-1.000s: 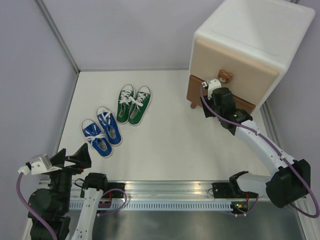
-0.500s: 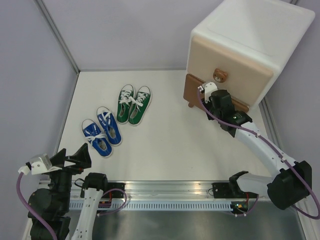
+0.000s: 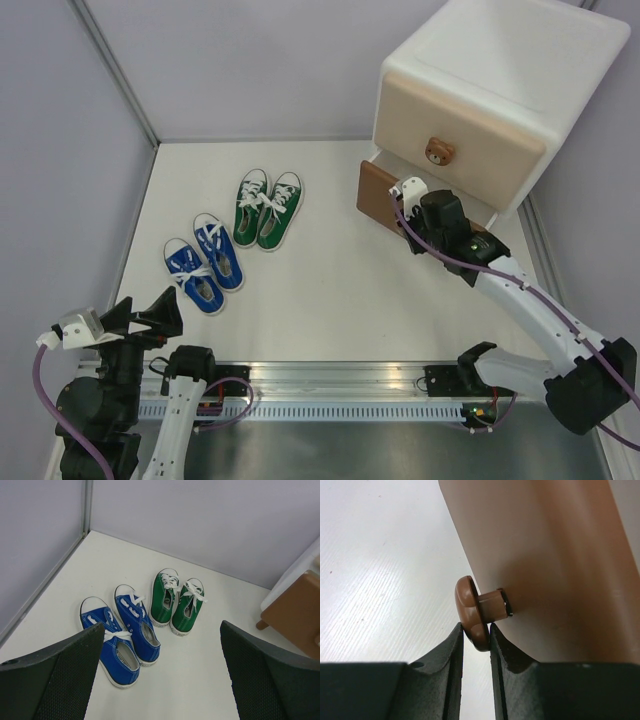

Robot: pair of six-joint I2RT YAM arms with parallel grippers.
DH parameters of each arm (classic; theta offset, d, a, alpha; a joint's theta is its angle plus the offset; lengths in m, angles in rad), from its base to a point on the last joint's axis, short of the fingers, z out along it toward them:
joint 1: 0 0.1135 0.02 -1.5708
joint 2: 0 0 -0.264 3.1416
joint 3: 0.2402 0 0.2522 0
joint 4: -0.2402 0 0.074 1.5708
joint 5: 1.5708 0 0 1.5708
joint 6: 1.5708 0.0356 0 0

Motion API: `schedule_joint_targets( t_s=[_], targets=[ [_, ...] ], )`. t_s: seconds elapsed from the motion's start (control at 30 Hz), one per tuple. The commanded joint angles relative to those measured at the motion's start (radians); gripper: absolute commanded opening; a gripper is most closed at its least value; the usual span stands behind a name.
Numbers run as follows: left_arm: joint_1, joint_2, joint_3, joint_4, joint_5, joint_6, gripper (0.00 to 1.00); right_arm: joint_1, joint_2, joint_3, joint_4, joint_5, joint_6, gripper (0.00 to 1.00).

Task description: Place and organize the shoes in the shoe cabinet

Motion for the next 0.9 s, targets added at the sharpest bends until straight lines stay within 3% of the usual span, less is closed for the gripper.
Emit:
schedule_joint_targets(
  t_s=[0.0, 0.4, 0.87],
  targets=[
    [-0.003, -0.04, -0.004, 0.0, 0.011, 0.011, 0.99, 0.035, -0.036, 0.017, -0.044, -0.06, 0.036, 0.13],
    [-0.003, -0.038, -0.004, -0.002, 0.012, 0.01, 0.99, 0.274, -0.151, -0.035, -0.082, 0.024, 0.25, 0.13],
    [-0.003, -0.053, -0.005, -0.002, 0.006, 0.008, 0.99, 0.758, -0.004, 0.027, -0.153, 0.374, 0.482, 0.14]
  ],
)
